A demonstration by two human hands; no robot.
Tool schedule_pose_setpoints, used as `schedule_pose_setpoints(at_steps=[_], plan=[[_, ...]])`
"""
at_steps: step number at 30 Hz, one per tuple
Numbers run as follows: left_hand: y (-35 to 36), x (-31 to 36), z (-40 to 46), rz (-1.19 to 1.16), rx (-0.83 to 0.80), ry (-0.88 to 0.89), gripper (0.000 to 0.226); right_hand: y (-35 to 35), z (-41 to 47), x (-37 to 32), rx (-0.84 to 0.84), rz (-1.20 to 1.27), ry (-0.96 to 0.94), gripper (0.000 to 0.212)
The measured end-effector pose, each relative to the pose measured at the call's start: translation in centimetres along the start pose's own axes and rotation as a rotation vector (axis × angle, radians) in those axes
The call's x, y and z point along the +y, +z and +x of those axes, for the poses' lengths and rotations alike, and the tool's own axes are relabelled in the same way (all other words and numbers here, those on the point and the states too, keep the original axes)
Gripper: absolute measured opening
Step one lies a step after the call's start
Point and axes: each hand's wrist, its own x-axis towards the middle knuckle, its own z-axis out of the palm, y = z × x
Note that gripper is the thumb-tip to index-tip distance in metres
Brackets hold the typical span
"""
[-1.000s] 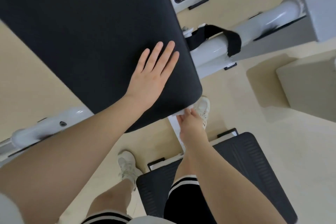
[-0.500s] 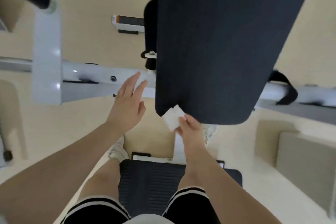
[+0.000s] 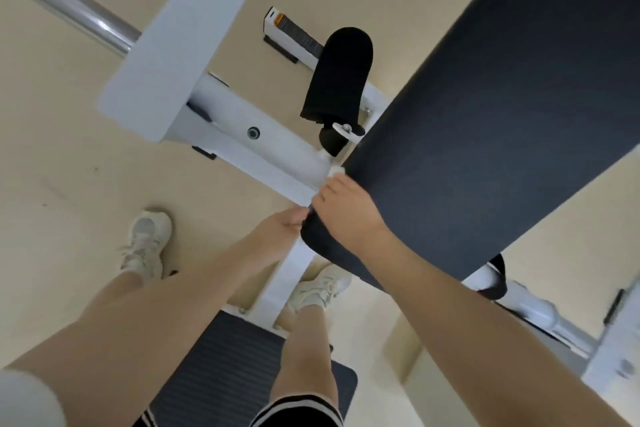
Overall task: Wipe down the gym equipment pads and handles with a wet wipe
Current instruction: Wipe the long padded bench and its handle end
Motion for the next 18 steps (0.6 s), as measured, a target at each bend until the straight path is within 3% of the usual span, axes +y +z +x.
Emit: schedule_pose_setpoints(at_steps=[4,6,9,12,18], plan=[[-0.7,-1.4,0.6,-0.169,0.071,-0.07,0.034,1.6,0.3,-3.2,-0.066,0.016,-0.122,0.032],[-1.3,-1.8,0.2,-0.149,0.071,-0.07,0.029,1.8,0.2,-2.9,-0.091,-0.001,-0.186,0.036],[-2.0,-1.5,0.0,-0.082,0.036,-0.067,0.042,0.0,0.3,0.2,-0.098,-0.044,-0.217,0.037],[-1.8,-0.5,1.0,-0.042,0.051,-0.008,0.044,-3.3,0.4,5.5,-0.033,0.014,-0.065,0.03],[1.0,4.6,3.2,0.19,0.155,0.273,0.049,-6.1,0.4,14.3,0.176,0.028,0.241,0.017]])
